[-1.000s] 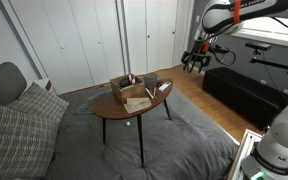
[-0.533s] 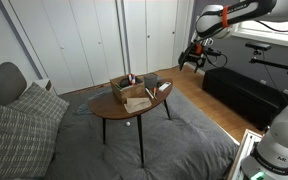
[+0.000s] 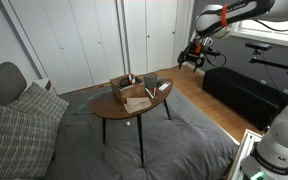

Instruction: Press a button on the white remote controller

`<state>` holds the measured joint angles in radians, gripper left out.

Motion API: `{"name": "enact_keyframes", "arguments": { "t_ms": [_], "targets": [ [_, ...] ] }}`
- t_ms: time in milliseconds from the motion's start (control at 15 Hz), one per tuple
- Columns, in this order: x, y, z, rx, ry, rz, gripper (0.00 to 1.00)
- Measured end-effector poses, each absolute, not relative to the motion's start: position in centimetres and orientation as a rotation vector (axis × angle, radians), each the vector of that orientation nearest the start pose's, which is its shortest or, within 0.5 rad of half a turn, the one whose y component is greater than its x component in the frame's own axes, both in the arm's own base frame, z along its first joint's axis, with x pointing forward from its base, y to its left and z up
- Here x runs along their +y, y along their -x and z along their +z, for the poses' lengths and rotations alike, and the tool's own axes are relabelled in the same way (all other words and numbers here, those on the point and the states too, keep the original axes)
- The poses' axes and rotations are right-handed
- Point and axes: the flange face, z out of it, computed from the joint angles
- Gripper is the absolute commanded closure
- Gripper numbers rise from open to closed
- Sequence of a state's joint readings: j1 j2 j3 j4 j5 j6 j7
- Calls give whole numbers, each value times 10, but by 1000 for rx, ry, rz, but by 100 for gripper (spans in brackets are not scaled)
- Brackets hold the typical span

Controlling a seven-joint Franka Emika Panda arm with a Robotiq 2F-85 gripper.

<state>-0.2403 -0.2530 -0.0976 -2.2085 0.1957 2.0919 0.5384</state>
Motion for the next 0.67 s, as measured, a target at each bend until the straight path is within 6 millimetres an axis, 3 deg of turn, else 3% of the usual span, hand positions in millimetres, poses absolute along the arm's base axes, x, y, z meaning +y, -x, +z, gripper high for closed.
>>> {"name": "enact_keyframes", "arguments": {
  "t_ms": [200, 267, 400, 667],
  "targets": [
    [-161, -487, 491, 1359, 2537, -135, 4],
    [-163, -498, 487, 1363, 2517, -118, 28],
    [-168, -521, 474, 1377, 2480, -75, 32],
    [-181, -563, 442, 1413, 2413, 13, 62]
  ]
}}
